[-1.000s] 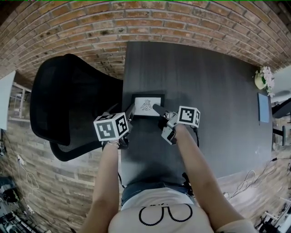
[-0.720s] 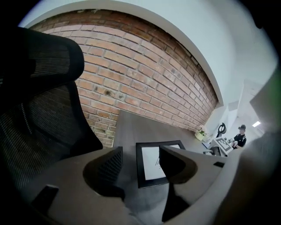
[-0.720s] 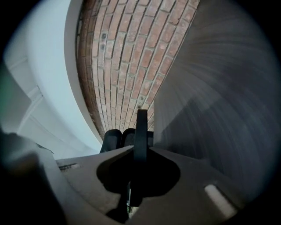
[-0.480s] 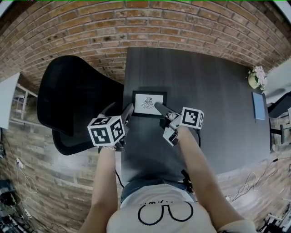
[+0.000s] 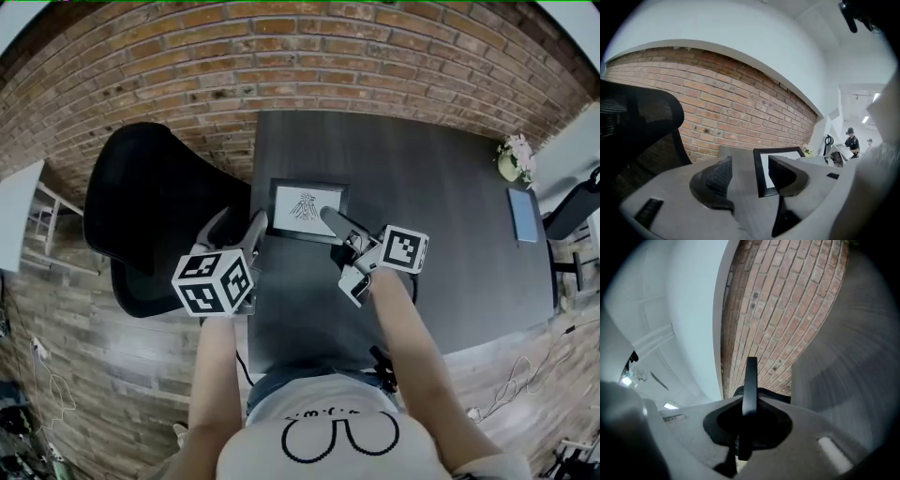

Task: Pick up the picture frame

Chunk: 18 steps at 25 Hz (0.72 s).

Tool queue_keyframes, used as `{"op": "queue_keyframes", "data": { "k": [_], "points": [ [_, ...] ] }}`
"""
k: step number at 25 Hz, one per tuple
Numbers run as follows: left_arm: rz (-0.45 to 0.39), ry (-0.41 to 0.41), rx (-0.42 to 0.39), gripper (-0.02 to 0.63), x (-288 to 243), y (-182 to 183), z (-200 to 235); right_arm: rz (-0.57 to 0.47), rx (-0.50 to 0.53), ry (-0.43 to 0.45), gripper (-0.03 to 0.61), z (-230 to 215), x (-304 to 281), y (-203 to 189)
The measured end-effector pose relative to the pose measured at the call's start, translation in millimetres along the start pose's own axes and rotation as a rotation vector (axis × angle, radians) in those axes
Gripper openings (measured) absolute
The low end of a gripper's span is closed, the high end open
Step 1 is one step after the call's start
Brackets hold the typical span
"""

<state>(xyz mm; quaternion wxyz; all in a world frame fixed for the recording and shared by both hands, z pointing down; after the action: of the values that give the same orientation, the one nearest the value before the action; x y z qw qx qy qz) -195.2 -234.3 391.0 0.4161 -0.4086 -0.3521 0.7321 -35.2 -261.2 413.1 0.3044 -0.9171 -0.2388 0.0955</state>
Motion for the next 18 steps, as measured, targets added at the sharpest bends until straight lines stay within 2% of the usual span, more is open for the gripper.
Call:
{"op": "queue_keyframes", "data": {
  "k": [2,5,9,18],
  "points": [
    [-0.038,0.003,-0.032,0.220,6,8,-6,-0.027,0.051,0.008,0.020,12,5,8],
    [-0.097,0.018,-0.093,0.146,14,19,-12,-0.061,0.139,-0.038,0.020,21,16,16],
    [-0.153,0.056,-0.167,0.002,23,27,-17,-0.101,0.312,-0.145,0.020,28,33,25],
    [-0.236,0.008,-0.198,-0.002,32,38,-33,-0.199,0.737,-0.335,0.018,70,60,49]
  ]
}}
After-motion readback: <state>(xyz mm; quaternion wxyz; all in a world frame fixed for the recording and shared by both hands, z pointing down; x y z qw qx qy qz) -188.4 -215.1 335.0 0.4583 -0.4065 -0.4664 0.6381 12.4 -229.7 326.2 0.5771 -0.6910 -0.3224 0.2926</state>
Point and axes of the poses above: the fingertips, and each gripper's own axes: x backward along the fingers, z to its left, y out of its top, the point moved 2 cm from there along x, backward along the fingers, and after that the axes turned 6 degrees about x, right-handed, at the moved point
